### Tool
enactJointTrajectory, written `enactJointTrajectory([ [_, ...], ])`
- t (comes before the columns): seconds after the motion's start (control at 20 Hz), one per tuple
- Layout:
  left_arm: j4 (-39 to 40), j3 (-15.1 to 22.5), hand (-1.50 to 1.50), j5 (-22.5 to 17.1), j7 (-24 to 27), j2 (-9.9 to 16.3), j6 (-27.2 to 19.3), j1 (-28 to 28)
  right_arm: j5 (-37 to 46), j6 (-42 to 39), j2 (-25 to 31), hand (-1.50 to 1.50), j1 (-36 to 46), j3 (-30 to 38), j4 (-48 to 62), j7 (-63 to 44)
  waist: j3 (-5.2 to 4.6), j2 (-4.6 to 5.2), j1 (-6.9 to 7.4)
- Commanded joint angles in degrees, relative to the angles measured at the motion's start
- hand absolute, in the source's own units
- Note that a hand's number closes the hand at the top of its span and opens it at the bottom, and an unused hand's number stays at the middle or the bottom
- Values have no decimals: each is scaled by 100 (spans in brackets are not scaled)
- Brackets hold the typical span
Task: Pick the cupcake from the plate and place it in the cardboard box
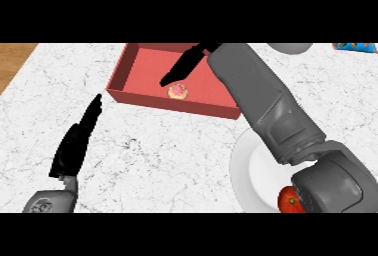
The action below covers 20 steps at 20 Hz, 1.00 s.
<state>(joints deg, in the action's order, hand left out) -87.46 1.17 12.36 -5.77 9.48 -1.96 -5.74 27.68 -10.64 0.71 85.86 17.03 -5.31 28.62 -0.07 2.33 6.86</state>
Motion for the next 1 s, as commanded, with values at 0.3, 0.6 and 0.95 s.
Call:
enactJointTrajectory([
  [0.3,34,-177,0,-134,72,131,107,-19,-972,-469,1122,-150,-185,1018,-28,-372,4,103,-33],
  [0.6,-64,-36,0,-3,26,27,14,-23,-1222,-679,1871,-150,-251,1307,-52,-628,17,151,81],
  [0.95,-124,150,0,23,69,-134,18,-135,-1120,-1327,2465,-150,-489,1220,-120,-452,30,243,183],
])
